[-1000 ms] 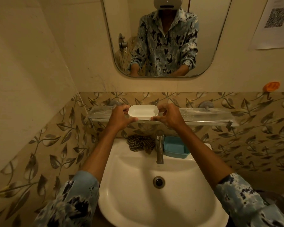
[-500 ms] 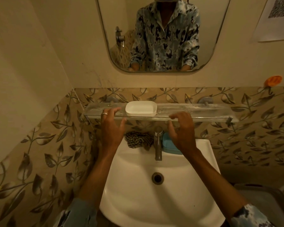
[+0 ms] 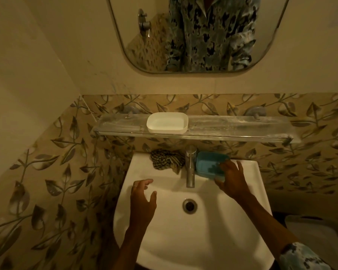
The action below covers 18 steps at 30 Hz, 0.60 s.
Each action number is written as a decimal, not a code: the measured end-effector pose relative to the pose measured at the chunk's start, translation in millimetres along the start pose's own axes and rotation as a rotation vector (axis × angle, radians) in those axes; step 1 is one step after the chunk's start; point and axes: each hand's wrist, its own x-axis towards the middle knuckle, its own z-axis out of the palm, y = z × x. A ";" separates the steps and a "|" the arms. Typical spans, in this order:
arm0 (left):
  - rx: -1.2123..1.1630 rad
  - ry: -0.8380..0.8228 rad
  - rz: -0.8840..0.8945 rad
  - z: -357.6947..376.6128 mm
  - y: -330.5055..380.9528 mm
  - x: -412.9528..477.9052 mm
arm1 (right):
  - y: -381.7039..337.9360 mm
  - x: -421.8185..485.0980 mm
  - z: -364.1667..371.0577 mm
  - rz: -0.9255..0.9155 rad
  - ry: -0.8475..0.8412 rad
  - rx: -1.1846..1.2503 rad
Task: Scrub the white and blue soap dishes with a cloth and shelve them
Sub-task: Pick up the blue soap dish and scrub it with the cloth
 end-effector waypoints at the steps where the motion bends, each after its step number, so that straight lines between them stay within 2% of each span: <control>1: 0.003 -0.009 -0.005 1.8 -1.5 -3.5 | 1.7 0.9 1.2 -0.011 -0.014 -0.020; 5: 0.028 -0.071 -0.035 9.2 -8.8 -13.9 | 6.6 2.6 5.3 -0.021 -0.040 -0.116; 10: 0.047 -0.109 -0.093 17.8 -14.0 -12.4 | 8.8 -6.1 4.0 -0.003 -0.015 -0.068; 15: 0.060 -0.129 -0.062 25.0 -12.0 4.5 | 8.4 -33.9 -3.4 0.121 0.088 0.231; 18: 0.079 -0.162 -0.025 30.7 -9.0 20.3 | -1.8 -57.0 -12.7 0.307 0.144 0.452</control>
